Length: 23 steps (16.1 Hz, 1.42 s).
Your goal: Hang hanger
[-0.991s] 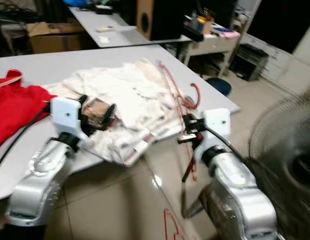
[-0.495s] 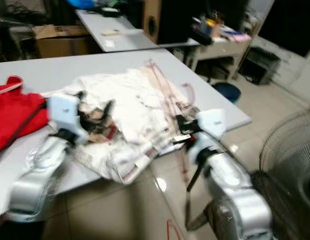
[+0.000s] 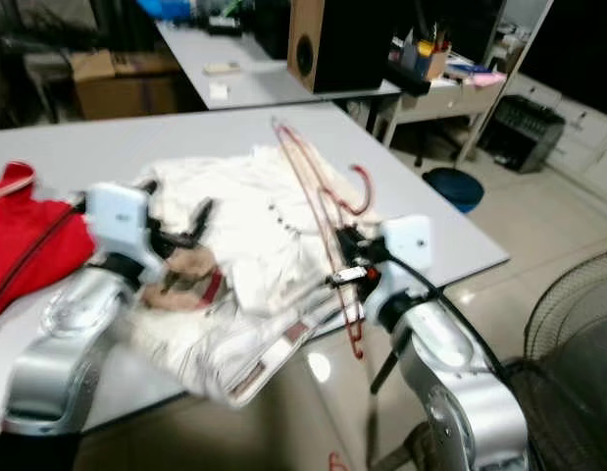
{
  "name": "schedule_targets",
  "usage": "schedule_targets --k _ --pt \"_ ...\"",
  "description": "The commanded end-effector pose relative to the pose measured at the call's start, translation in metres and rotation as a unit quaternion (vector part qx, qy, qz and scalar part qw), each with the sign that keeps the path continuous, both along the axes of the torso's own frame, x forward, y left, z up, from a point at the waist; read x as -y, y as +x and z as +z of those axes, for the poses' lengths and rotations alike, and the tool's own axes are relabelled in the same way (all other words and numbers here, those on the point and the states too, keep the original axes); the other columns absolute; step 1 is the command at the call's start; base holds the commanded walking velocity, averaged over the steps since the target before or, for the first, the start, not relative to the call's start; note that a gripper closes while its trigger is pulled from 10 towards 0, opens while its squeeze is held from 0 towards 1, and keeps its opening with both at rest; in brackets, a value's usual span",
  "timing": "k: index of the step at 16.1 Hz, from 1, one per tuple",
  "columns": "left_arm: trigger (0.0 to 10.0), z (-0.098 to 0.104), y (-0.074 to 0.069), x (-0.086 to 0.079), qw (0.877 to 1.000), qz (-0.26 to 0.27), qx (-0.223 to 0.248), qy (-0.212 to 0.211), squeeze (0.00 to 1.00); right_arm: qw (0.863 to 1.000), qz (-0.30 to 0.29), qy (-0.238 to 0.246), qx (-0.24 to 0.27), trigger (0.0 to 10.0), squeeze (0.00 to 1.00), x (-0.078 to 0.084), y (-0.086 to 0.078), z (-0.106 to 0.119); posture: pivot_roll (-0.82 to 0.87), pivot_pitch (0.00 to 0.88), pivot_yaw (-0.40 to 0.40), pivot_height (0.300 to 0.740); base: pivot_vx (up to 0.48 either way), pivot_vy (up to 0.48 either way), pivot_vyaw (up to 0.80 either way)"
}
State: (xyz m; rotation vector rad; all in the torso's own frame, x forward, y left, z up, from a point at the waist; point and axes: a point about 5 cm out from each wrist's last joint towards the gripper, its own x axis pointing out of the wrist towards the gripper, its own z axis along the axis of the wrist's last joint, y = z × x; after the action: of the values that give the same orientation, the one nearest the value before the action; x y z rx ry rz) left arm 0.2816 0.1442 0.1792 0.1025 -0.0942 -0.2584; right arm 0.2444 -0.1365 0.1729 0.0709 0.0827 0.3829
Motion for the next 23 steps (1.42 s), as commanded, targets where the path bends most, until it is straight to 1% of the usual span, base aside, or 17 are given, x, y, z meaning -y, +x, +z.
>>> schedule_targets --k 1,2,3,4,5,6,8,9,10,11,12,13,15,18,21,22,23 --pt "10.0 -0.003 -0.001 0.019 0.998 -0.053 -0.014 0.005 0.32 0.999 -0.033 -0.011 0.011 10.0 0.0 0.015 0.002 0.004 0.04 0.0 -0.073 0.74 0.0 0.0 0.0" --pt "10.0 -0.007 -0.005 0.032 0.993 -0.11 -0.028 0.016 0.35 0.999 -0.046 -0.015 0.013 10.0 0.0 0.022 0.002 0.005 0.03 0.002 -0.062 0.74 0.0 0.0 0.0" --pt "10.0 -0.009 -0.012 0.044 0.983 -0.179 -0.042 -0.003 1.0 0.998 -0.054 -0.025 0.015 10.0 0.0 0.032 -0.001 0.006 0.01 0.012 -0.035 0.74 0.0 0.0 0.0" --pt "10.0 -0.009 -0.014 0.048 0.978 -0.203 -0.048 -0.012 1.0 0.998 -0.057 -0.03 0.015 10.0 0.0 0.035 -0.003 0.006 0.0 0.014 -0.031 0.74 0.0 0.0 0.0" --pt "10.0 -0.016 -0.017 0.054 0.969 -0.234 -0.08 0.007 1.0 0.998 -0.051 -0.043 0.015 10.0 0.0 0.046 -0.011 0.009 -0.02 0.028 -0.011 0.74 0.0 0.0 0.0" --pt "10.0 -0.021 -0.019 0.056 0.963 -0.247 -0.102 0.029 1.0 0.998 -0.042 -0.051 0.011 10.0 0.0 0.055 -0.019 0.012 -0.03 0.033 -0.003 0.74 0.0 0.0 0.0" --pt "10.0 -0.025 -0.018 0.059 0.956 -0.263 -0.121 0.049 1.0 0.997 -0.027 -0.066 -0.002 10.0 0.0 0.07 -0.029 0.014 -0.05 0.032 0.011 0.74 0.0 0.0 0.0" --pt "10.0 -0.026 -0.017 0.059 0.955 -0.263 -0.125 0.059 1.0 0.997 -0.022 -0.072 -0.006 10.0 0.0 0.072 -0.031 0.014 -0.05 0.032 0.011 0.74 0.0 0.0 0.0" --pt "10.0 -0.03 -0.015 0.059 0.954 -0.258 -0.134 0.074 0.98 0.996 -0.01 -0.083 -0.015 10.0 0.0 0.074 -0.035 0.013 -0.06 0.027 0.018 0.74 0.0 0.0 0.0" --pt "10.0 -0.037 -0.008 0.058 0.956 -0.234 -0.152 0.092 0.17 0.995 0.017 -0.091 -0.024 10.0 0.0 0.073 -0.041 0.012 -0.08 0.023 0.033 0.74 0.0 0.0 0.0" --pt "10.0 -0.041 -0.004 0.058 0.958 -0.212 -0.168 0.092 0.0 0.994 0.037 -0.097 -0.031 10.0 0.0 0.07 -0.046 0.011 -0.08 0.022 0.04 0.74 0.0 0.0 0.0" --pt "10.0 -0.043 -0.003 0.057 0.96 -0.2 -0.177 0.088 0.0 0.994 0.044 -0.099 -0.032 10.0 0.0 0.07 -0.048 0.011 -0.09 0.027 0.047 0.74 0.0 0.0 0.0" --pt "10.0 -0.051 -0.001 0.048 0.96 -0.154 -0.2 0.118 0.0 0.993 0.059 -0.098 -0.032 10.0 0.0 0.07 -0.054 0.015 -0.09 0.029 0.05 0.74 0.0 0.0 0.0" --pt "10.0 -0.055 0.002 0.042 0.959 -0.134 -0.215 0.131 0.0 0.992 0.065 -0.099 -0.035 10.0 0.0 0.07 -0.055 0.016 -0.09 0.031 0.044 0.74 0.0 0.0 0.0" --pt "10.0 -0.054 0.0 0.036 0.956 -0.121 -0.229 0.141 0.0 0.992 0.074 -0.1 -0.038 10.0 0.0 0.069 -0.054 0.015 -0.06 0.023 0.032 0.74 0.0 0.0 0.0" --pt "9.7 -0.049 -0.003 0.035 0.956 -0.123 -0.223 0.148 0.0 0.991 0.08 -0.1 -0.037 10.0 0.0 0.069 -0.052 0.015 -0.06 0.021 0.032 0.74 0.0 0.0 0.0" --pt "8.9 -0.047 -0.004 0.035 0.956 -0.122 -0.219 0.153 0.0 0.991 0.083 -0.1 -0.037 10.0 0.0 0.069 -0.051 0.014 -0.05 0.017 0.029 0.74 0.0 0.0 0.0"
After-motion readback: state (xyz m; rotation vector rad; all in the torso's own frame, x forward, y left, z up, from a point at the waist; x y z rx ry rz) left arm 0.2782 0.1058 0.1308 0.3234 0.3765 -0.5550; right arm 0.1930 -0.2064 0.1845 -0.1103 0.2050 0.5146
